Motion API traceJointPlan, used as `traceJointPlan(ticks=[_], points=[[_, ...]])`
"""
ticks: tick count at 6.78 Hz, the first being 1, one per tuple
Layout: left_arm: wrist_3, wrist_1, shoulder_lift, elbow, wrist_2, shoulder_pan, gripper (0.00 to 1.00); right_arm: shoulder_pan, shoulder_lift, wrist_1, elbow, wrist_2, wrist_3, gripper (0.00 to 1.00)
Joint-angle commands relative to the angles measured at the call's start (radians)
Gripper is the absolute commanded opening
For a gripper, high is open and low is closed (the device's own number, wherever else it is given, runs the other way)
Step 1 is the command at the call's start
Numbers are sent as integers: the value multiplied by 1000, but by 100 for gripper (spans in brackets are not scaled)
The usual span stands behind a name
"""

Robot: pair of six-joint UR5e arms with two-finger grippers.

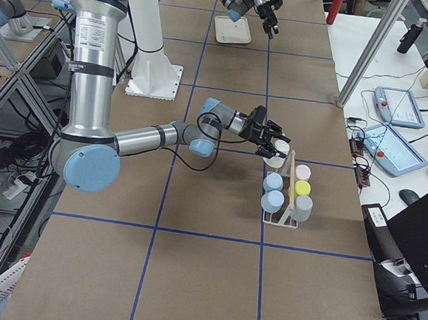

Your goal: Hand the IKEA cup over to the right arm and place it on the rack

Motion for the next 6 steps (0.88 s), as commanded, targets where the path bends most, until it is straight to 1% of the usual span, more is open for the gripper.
traceJointPlan(ticks=[1,3,5,6], points=[[0,-1,0,0,0,-1,100,7,8,1,-21,2,-2,0],[1,-1,2,0,0,-1,100,6,23,1,-44,2,1,0],[0,-1,2,0,2,1,100,4,74,7,-120,4,11,0],[0,-1,2,0,2,-1,100,1,74,7,-125,4,12,0]])
